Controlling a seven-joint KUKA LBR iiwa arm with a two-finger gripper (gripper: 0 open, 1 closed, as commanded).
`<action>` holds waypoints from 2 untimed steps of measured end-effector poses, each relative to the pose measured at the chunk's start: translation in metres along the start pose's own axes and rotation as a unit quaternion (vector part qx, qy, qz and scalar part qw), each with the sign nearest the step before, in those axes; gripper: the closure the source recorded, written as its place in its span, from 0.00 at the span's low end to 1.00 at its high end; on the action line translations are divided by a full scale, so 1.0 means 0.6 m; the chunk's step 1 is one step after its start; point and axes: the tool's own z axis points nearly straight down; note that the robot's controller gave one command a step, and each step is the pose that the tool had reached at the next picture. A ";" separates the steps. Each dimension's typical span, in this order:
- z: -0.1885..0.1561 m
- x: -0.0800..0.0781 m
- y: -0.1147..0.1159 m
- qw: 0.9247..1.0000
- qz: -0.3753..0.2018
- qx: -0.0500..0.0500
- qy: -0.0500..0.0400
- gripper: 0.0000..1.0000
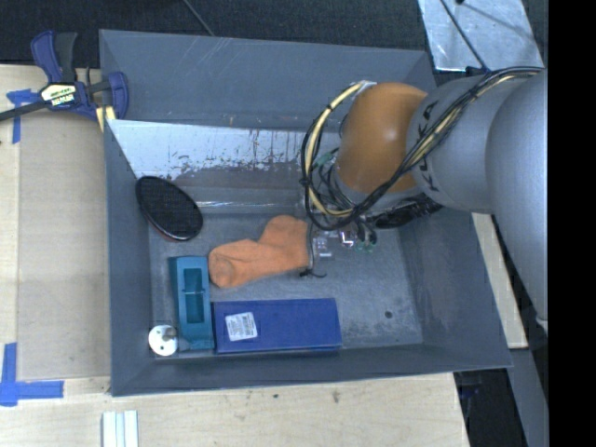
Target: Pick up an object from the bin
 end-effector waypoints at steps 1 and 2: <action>0.016 -0.004 0.098 0.999 -0.036 0.000 -0.001 1.00; 0.016 -0.004 0.098 0.999 -0.036 0.000 -0.001 1.00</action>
Offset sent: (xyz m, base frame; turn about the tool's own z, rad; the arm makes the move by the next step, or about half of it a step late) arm 0.0000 0.0000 0.0000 0.0000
